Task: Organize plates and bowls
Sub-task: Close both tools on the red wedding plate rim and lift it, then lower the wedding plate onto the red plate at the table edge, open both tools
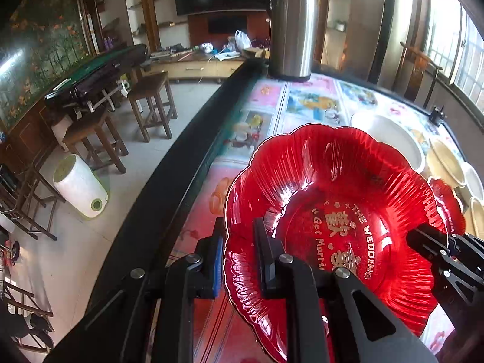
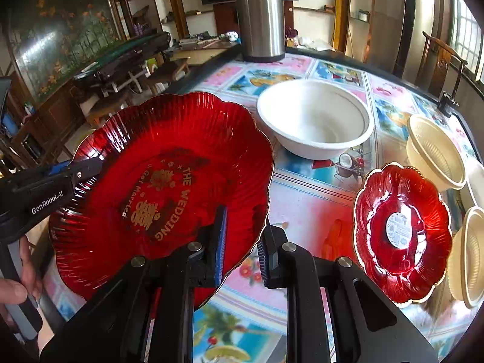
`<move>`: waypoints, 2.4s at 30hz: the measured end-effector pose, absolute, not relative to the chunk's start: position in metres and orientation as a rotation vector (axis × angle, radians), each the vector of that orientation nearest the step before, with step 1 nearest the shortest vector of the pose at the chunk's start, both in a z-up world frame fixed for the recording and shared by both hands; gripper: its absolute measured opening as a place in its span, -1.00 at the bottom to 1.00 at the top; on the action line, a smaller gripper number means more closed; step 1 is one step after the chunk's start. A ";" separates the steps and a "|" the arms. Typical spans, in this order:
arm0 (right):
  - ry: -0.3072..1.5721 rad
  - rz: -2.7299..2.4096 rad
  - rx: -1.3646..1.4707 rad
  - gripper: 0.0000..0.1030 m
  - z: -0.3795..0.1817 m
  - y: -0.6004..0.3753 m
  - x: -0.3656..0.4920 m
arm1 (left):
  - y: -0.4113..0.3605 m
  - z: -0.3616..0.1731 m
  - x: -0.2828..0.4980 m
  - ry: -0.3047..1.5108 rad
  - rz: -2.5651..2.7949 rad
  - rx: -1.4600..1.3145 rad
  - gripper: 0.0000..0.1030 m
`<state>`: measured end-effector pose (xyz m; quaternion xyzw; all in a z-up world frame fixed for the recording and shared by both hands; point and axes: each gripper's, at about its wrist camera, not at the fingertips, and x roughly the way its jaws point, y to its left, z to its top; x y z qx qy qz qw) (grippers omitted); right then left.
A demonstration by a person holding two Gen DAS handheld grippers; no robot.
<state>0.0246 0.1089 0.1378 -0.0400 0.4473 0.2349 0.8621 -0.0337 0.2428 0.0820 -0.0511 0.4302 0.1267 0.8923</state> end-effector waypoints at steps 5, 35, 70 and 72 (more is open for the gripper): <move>0.900 0.499 -0.086 -0.65 0.157 0.105 0.006 | 0.243 0.098 -0.055 0.855 0.247 -0.116 -0.70; 1.060 0.603 -0.115 -0.53 0.092 0.129 -0.080 | 0.273 0.022 -0.125 0.937 0.279 -0.197 -0.61; 0.942 0.361 0.179 0.08 0.141 -0.034 -0.054 | 0.147 0.112 -0.098 0.695 0.162 -0.049 0.55; 0.947 0.338 0.192 0.08 0.138 -0.046 -0.053 | 0.132 0.111 -0.092 0.703 0.136 -0.039 0.55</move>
